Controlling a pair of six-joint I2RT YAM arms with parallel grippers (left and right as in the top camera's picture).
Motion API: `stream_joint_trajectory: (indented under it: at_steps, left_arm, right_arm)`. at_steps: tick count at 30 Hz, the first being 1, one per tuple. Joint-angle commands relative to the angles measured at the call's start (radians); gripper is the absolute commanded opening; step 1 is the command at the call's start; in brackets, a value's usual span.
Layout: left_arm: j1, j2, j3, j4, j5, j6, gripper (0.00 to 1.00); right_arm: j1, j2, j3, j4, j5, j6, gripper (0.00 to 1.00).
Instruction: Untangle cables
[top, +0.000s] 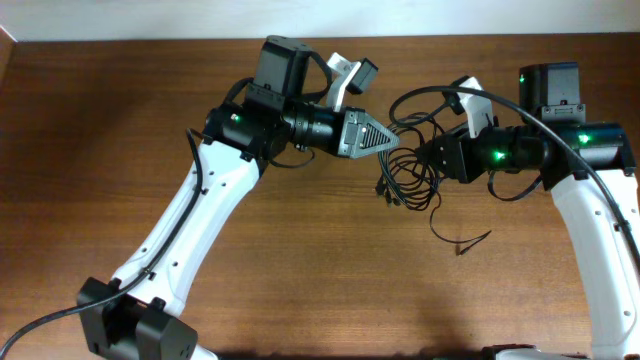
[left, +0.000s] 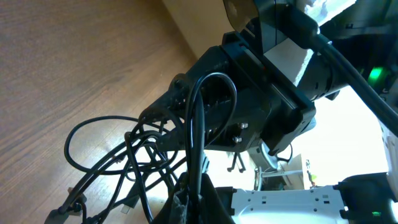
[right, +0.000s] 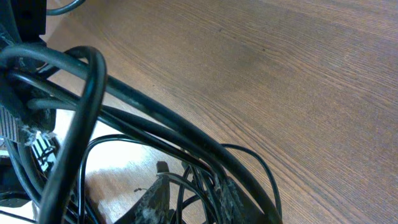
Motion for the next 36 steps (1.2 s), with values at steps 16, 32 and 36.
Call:
stream_joint_trajectory:
  at_steps: [16,32,36]
  left_arm:
    - [-0.010,0.004,0.007,0.000,0.032,-0.015,0.00]
    - [-0.010,0.004,0.007,0.041,0.007,-0.014,0.00]
    - [-0.009,0.004,0.007,0.042,0.046,-0.014,0.00]
  right_arm:
    - [0.006,-0.002,-0.004,0.038,-0.086,0.016,0.28]
    - [0.006,-0.002,-0.004,0.000,-0.009,0.027,0.29]
    - [0.006,0.000,-0.007,-0.014,0.010,0.027,0.29]
